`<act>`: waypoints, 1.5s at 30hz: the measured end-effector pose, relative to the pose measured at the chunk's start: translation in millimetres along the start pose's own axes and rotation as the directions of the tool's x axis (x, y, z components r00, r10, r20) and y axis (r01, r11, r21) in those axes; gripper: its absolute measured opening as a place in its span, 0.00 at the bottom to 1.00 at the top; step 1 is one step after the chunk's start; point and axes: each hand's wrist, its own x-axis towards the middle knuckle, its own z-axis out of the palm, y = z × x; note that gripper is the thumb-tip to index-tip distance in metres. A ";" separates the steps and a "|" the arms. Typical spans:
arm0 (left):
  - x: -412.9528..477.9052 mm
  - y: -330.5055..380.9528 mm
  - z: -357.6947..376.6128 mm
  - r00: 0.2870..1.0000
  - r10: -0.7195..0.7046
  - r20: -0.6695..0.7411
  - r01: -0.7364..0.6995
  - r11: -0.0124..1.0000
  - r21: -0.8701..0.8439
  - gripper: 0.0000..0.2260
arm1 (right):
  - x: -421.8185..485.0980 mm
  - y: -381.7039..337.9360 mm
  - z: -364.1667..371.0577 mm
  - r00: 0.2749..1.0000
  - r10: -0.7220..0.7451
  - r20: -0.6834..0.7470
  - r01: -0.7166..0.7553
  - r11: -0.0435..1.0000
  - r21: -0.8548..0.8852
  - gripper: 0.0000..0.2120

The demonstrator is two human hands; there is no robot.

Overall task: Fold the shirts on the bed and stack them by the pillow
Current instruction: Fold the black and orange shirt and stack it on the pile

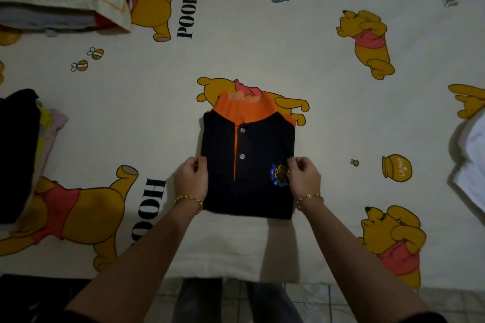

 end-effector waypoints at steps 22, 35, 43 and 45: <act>110.0 39.3 33.2 0.981 0.101 -0.163 -0.103 0.995 -0.003 0.07 | 89.8 -58.8 40.9 0.964 -0.201 -0.172 0.150 0.952 -0.267 0.05; 150.2 90.0 38.0 0.773 0.509 0.379 -0.634 0.649 0.420 0.15 | 124.9 -112.8 59.2 0.839 -0.400 0.368 0.541 0.550 -0.636 0.20; 148.4 102.1 29.6 0.777 0.557 0.293 -0.625 0.630 0.460 0.16 | 134.1 -120.9 57.1 0.843 -0.304 0.444 0.538 0.439 -0.720 0.22; 143.7 106.5 24.7 0.793 0.549 0.264 -0.604 0.652 0.459 0.19 | 135.6 -125.0 56.9 0.861 -0.273 0.428 0.508 0.449 -0.735 0.24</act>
